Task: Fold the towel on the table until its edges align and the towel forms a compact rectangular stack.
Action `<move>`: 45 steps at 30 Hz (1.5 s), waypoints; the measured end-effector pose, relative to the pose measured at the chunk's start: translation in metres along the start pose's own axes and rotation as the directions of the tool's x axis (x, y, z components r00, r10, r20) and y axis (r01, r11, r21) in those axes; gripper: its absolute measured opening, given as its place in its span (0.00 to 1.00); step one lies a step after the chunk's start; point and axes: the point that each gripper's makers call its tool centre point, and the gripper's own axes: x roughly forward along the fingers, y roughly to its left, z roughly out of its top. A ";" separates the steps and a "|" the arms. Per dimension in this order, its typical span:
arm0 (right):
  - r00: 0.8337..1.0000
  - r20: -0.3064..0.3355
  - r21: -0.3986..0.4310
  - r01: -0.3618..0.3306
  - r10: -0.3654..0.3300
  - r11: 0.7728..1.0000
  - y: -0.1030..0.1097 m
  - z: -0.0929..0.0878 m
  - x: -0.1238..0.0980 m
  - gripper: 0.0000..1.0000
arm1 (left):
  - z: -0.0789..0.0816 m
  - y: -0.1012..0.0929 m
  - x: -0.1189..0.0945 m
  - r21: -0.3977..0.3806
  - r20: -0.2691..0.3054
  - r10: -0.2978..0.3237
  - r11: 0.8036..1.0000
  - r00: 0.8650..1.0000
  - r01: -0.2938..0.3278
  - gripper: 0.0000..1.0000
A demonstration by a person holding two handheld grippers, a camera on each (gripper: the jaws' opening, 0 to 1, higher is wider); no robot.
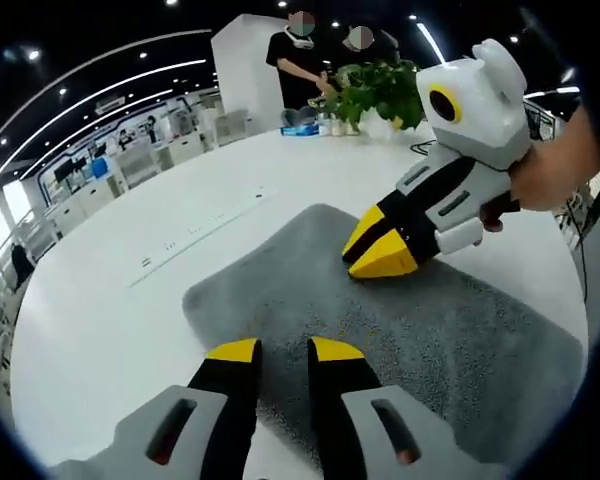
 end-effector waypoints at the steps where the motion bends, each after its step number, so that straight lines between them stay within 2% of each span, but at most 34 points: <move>1: 1.000 -0.015 0.005 0.023 -0.023 1.000 -0.003 -0.004 0.001 0.08 | -0.003 0.004 0.000 0.031 -0.010 0.018 0.999 1.000 -0.018 0.16; 4: 0.997 -0.021 -0.012 0.072 -0.073 0.997 -0.013 -0.007 -0.001 0.06 | -0.005 0.004 0.000 -0.002 -0.002 0.015 1.000 1.000 -0.015 0.16; 8: 0.994 -0.046 -0.033 0.096 -0.098 0.995 -0.019 -0.007 -0.006 0.02 | -0.004 0.004 0.000 0.061 -0.004 0.018 0.998 1.000 -0.018 0.16; 10: 0.995 -0.042 -0.013 0.086 -0.086 0.996 -0.017 -0.006 -0.011 0.04 | -0.002 0.007 -0.003 0.054 -0.005 0.032 0.998 0.999 -0.032 0.18; 11: 0.996 -0.038 -0.009 0.081 -0.081 0.997 -0.016 -0.005 -0.011 0.06 | -0.001 0.008 -0.006 0.021 0.005 0.041 0.999 0.999 -0.041 0.19; 12: 0.997 -0.017 0.001 0.070 -0.070 0.998 -0.011 -0.002 -0.015 0.07 | 0.003 0.005 -0.011 -0.038 0.029 0.029 0.999 0.999 -0.028 0.20; 14: 0.999 0.002 0.016 0.051 -0.051 0.999 -0.004 0.000 -0.017 0.08 | 0.010 0.000 -0.016 -0.106 0.084 -0.002 0.994 0.996 0.011 0.22; 15: 0.999 0.005 0.023 0.042 -0.042 0.999 0.001 0.000 -0.018 0.09 | 0.013 -0.004 -0.018 -0.109 0.101 -0.018 0.994 0.995 0.029 0.22; 19: 1.000 -0.004 0.009 0.015 -0.015 1.000 0.019 -0.002 -0.022 0.12 | 0.007 -0.027 -0.031 -0.063 0.064 -0.076 0.995 0.995 0.080 0.22; 22: 1.000 0.009 0.017 0.004 -0.004 1.000 0.027 -0.002 -0.029 0.14 | -0.005 -0.041 -0.039 -0.043 0.039 -0.107 0.993 0.994 0.108 0.22; 27: 1.000 0.007 0.038 -0.020 0.019 0.999 0.040 -0.013 -0.043 0.14 | -0.024 -0.048 -0.045 -0.001 -0.024 -0.110 0.994 0.994 0.110 0.24; 31: 0.999 0.002 0.036 -0.046 0.046 0.998 0.051 -0.021 -0.052 0.14 | -0.035 -0.045 -0.049 0.024 -0.042 -0.096 0.995 0.995 0.097 0.25; 33: 0.998 -0.004 0.028 -0.055 0.056 0.998 0.056 -0.025 -0.056 0.14 | -0.035 -0.039 -0.052 -0.006 -0.040 -0.062 0.998 0.997 0.062 0.28; 36: 0.996 -0.037 0.011 -0.076 0.076 0.997 0.066 -0.039 -0.064 0.13 | -0.032 -0.042 -0.059 -0.006 -0.039 -0.056 0.998 0.998 0.056 0.27; 37: 0.996 -0.048 0.002 -0.081 0.081 0.997 0.068 -0.043 -0.066 0.13 | -0.028 -0.046 -0.063 0.007 -0.015 -0.061 0.998 0.998 0.062 0.26; 39: 0.993 -0.069 -0.027 -0.093 0.091 0.995 0.073 -0.050 -0.072 0.13 | -0.019 -0.060 -0.064 0.007 0.034 -0.119 0.993 0.992 0.119 0.26; 42: 0.992 -0.056 -0.039 -0.117 0.115 0.992 0.084 -0.048 -0.080 0.13 | -0.024 -0.073 -0.064 0.041 0.004 -0.129 0.991 0.992 0.129 0.25; 44: 0.989 -0.069 -0.056 -0.135 0.131 0.989 0.090 -0.050 -0.083 0.12 | -0.029 -0.074 -0.063 0.025 -0.009 -0.130 0.991 0.991 0.130 0.24; 45: 0.986 -0.094 -0.080 -0.142 0.135 0.987 0.093 -0.054 -0.086 0.11 | -0.036 -0.073 -0.063 -0.009 -0.026 -0.121 0.993 0.992 0.121 0.24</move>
